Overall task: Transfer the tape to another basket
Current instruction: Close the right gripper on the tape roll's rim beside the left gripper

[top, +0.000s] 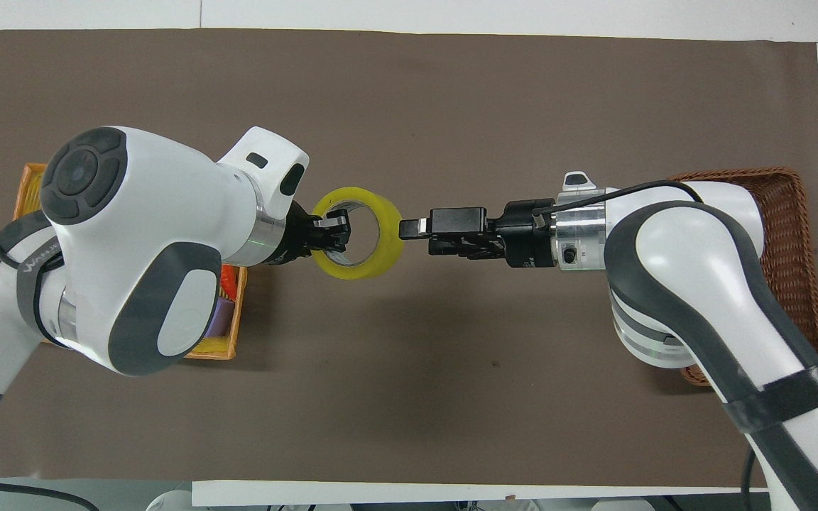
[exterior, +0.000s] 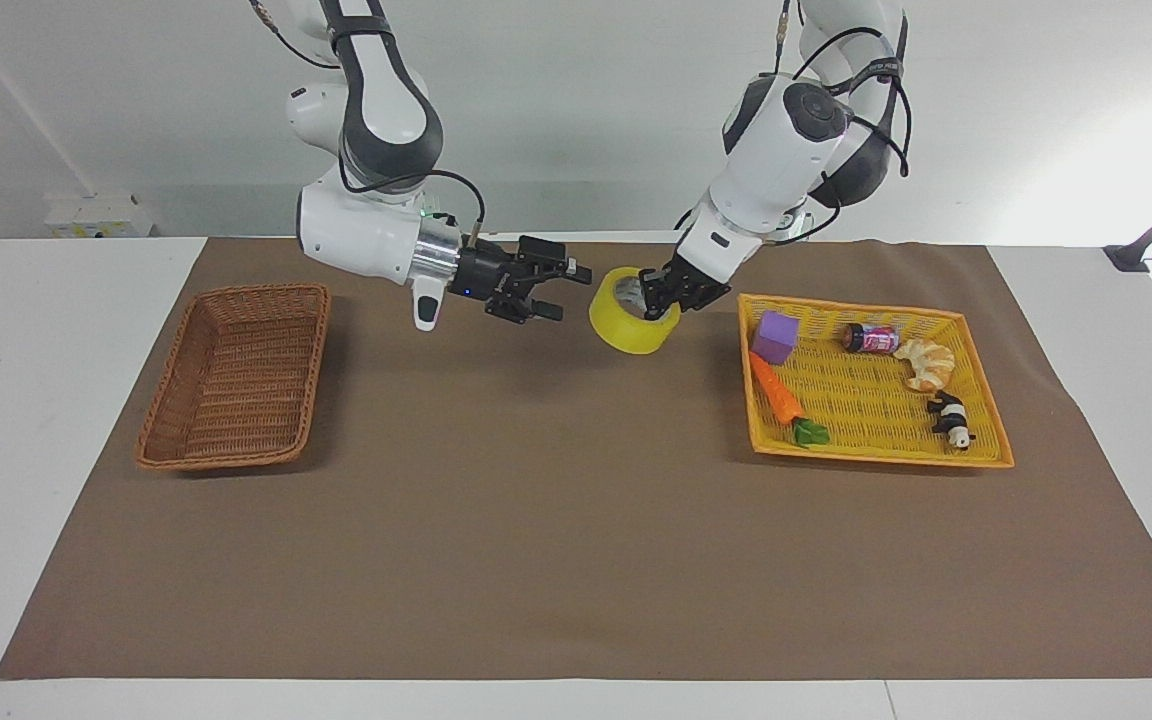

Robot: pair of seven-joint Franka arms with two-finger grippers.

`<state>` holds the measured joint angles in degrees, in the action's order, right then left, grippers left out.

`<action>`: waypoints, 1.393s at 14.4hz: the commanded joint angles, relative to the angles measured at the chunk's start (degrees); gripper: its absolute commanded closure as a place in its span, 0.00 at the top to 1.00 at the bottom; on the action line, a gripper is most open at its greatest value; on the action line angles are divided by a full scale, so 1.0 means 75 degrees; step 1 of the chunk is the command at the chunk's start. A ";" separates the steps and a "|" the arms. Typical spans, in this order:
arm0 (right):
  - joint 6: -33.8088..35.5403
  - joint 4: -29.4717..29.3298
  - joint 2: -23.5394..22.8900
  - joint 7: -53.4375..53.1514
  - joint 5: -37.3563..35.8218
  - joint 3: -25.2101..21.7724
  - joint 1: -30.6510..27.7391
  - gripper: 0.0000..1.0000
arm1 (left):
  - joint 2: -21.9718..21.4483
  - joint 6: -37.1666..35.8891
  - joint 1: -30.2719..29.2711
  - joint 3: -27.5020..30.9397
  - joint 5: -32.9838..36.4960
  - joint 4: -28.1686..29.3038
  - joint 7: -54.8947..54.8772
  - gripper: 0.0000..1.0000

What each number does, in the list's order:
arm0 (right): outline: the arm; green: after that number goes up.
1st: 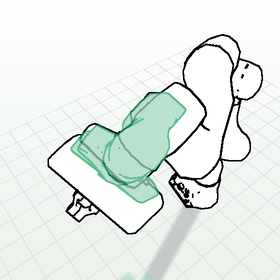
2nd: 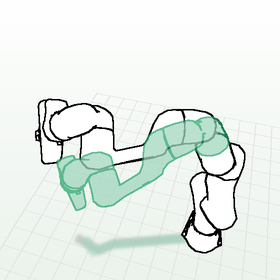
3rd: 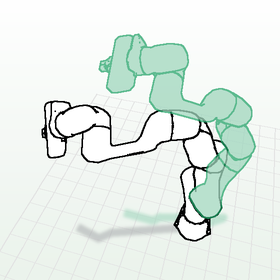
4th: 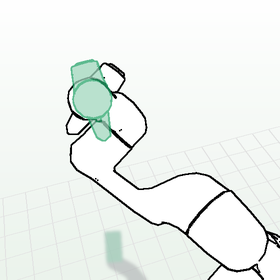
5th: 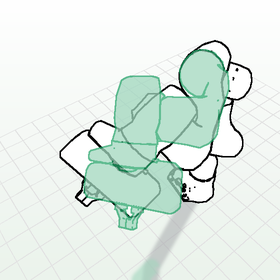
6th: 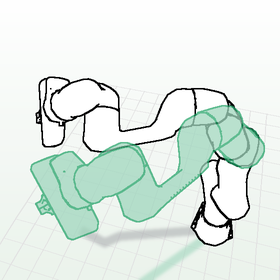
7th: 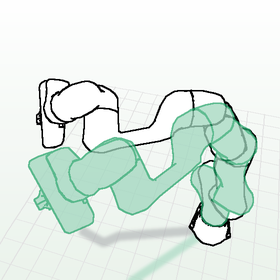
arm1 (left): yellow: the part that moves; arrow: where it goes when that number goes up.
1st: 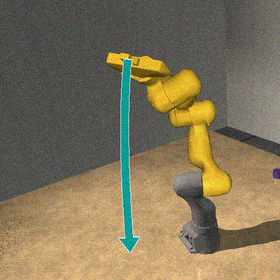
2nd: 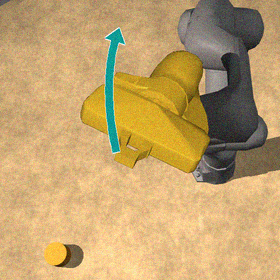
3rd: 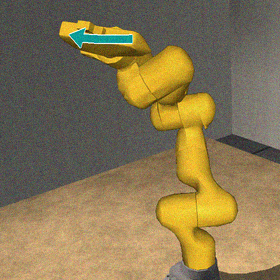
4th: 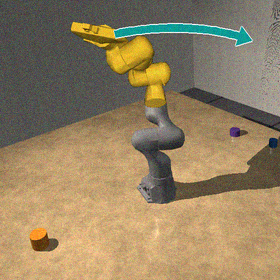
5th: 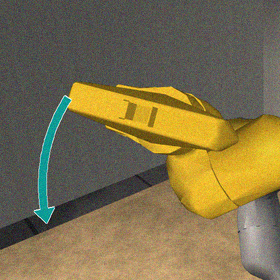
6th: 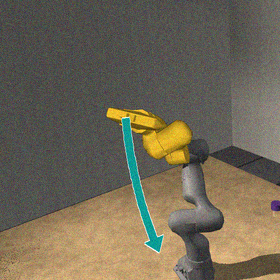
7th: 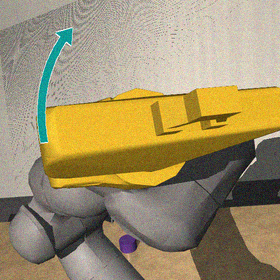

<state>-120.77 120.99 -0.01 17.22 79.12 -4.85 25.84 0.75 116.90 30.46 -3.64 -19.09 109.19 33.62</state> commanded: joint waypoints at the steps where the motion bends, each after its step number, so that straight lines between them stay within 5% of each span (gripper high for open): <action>1: -0.0140 -0.0299 -0.0279 -0.0128 0.0161 0.0014 0.0094 1.00 | -0.0064 -0.0001 0.0110 0.0075 0.0002 0.0032 0.0111 0.00; 16: -0.0292 -0.0500 -0.0491 -0.0117 0.0349 0.0072 0.0317 0.98 | -0.0088 -0.0129 0.0110 0.0075 0.0014 0.0102 0.0100 0.00; 20: -0.0316 -0.0500 -0.0479 -0.0070 0.0267 0.0084 0.0340 0.68 | -0.0100 -0.0153 0.0110 0.0075 0.0014 0.0114 0.0100 0.00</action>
<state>-122.29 117.88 -3.14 16.86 80.74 -4.59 28.28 0.76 116.33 30.48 -3.67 -19.09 109.74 33.62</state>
